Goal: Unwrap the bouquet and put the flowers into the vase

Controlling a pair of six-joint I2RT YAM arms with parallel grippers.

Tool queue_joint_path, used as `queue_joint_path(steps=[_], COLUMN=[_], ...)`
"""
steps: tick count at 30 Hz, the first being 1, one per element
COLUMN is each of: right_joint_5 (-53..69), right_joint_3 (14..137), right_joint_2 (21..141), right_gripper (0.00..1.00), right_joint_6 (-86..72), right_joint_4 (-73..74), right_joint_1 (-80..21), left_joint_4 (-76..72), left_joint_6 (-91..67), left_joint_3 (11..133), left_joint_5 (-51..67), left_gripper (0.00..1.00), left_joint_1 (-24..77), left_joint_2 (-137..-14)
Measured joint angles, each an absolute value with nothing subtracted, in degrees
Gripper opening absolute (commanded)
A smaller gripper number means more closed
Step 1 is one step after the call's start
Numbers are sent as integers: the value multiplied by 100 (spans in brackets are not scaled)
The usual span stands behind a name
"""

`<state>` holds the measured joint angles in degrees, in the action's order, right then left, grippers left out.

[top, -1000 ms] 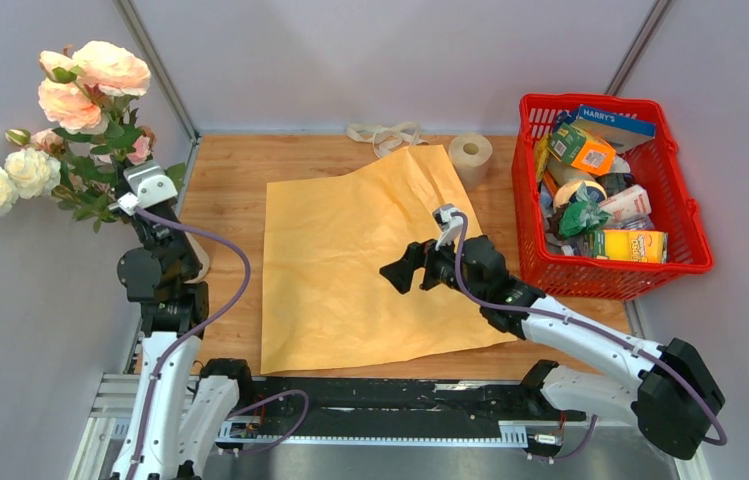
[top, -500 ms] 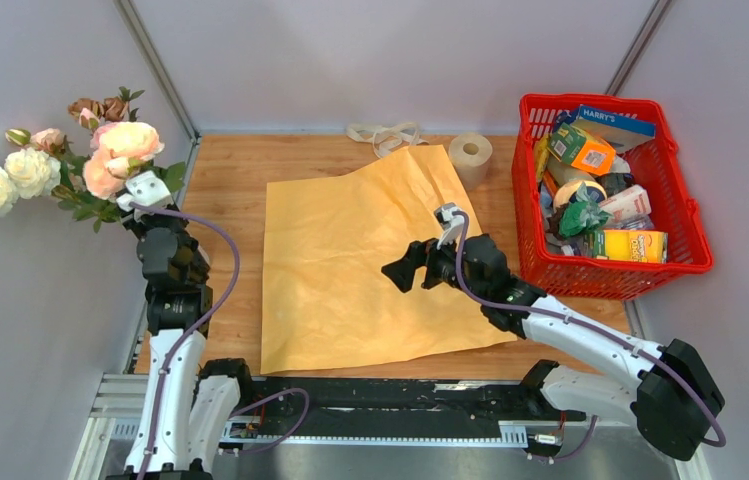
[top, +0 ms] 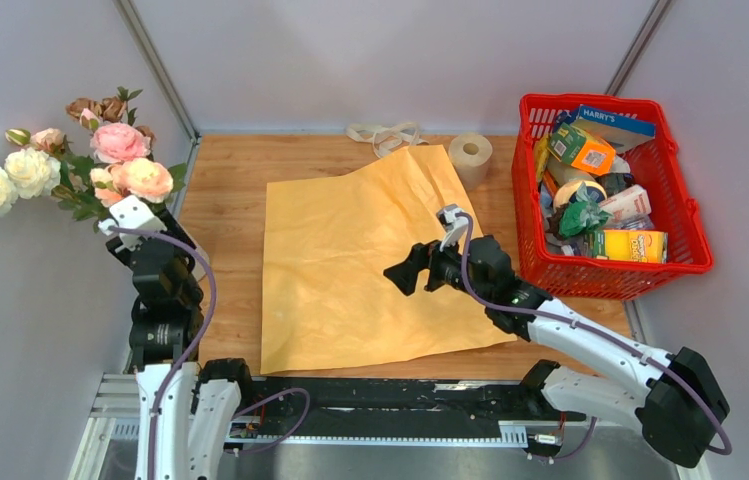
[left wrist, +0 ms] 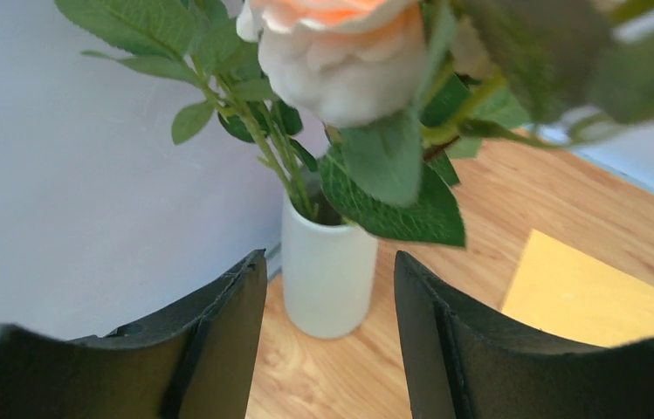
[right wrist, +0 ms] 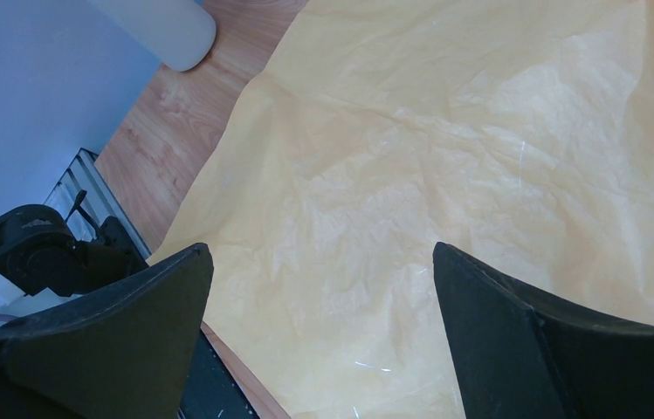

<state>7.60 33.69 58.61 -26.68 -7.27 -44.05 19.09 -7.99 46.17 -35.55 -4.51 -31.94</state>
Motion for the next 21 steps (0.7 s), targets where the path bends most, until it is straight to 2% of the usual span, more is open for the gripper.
queue_joint_path(steps=[1, 12, 21], right_joint_5=[762, 777, 414], right_joint_3=[3369, 3782, 4423], right_joint_2=[5852, 5752, 5236], right_gripper=[100, 100, 100], right_joint_6=[-2668, -2596, -2421], right_joint_4=[-711, 143, 1096], right_joint_1=[-4405, -4405, -4405], left_joint_4=[2108, 4086, 4062], left_joint_6=[-902, -2176, -3548], left_joint_3=[4676, 5210, 3511], left_joint_5=[-3439, -1111, 1699], left_gripper=[72, 75, 75], left_joint_1=[-454, -454, -454], left_joint_2=[-3118, -2615, -2156])
